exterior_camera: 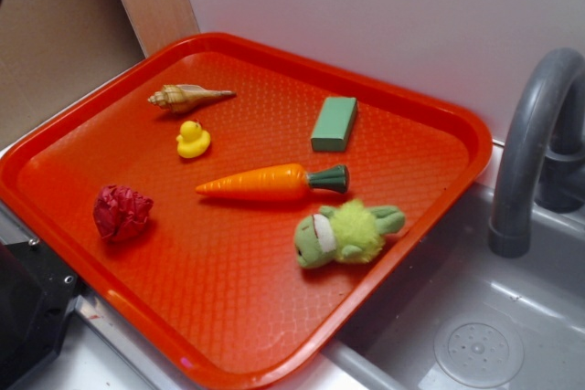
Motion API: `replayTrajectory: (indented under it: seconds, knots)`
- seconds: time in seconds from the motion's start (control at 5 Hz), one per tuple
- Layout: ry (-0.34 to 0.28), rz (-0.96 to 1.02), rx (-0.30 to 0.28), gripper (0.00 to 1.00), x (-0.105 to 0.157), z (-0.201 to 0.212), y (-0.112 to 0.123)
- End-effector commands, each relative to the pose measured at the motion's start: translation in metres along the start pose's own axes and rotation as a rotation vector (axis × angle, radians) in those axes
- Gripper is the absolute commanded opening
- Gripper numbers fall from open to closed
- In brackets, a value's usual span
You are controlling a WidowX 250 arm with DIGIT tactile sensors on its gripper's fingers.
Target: Grab the green block.
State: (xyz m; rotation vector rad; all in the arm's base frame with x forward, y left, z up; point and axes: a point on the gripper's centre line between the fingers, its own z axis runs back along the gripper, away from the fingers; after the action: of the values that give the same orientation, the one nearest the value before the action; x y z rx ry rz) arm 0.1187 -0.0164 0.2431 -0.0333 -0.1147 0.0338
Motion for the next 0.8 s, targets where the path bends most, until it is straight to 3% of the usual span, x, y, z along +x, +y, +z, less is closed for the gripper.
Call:
replayTrajectory:
  seconds: [0.0,0.2,0.4,0.6]
  knots:
    - [0.0,0.0,0.0,1.0,0.0,0.0,0.0]
    - [-0.008,0.087,-0.057,1.0,0.016,0.004,-0.035]
    - [-0.057,0.24,-0.068,1.0,0.037,0.008,-0.056]
    - [-0.064,0.41,-0.08,1.0,0.061,0.012,-0.062]
